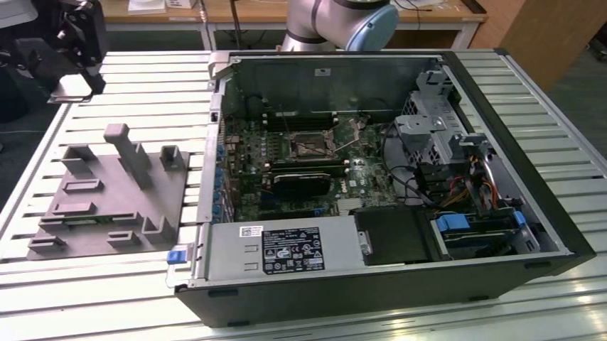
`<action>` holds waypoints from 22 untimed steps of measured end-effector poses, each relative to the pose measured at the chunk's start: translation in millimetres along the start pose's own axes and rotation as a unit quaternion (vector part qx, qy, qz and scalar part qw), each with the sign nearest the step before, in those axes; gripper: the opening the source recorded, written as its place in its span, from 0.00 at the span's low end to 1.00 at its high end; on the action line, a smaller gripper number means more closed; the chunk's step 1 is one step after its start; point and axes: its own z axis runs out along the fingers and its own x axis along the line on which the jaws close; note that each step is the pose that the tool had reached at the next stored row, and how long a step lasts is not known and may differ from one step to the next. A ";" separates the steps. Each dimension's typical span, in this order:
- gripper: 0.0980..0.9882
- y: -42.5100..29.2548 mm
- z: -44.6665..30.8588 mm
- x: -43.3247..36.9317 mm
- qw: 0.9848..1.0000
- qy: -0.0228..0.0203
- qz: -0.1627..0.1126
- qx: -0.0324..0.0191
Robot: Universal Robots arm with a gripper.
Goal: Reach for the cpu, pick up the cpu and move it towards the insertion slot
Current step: 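Pick up the cpu and move it towards the insertion slot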
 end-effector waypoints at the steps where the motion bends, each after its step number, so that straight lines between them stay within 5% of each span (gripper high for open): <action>1: 0.50 0.1 0.2 -2.5 1.000 0.000 0.000 0.000; 22: 0.50 2.6 2.8 -60.9 1.000 0.002 0.000 0.000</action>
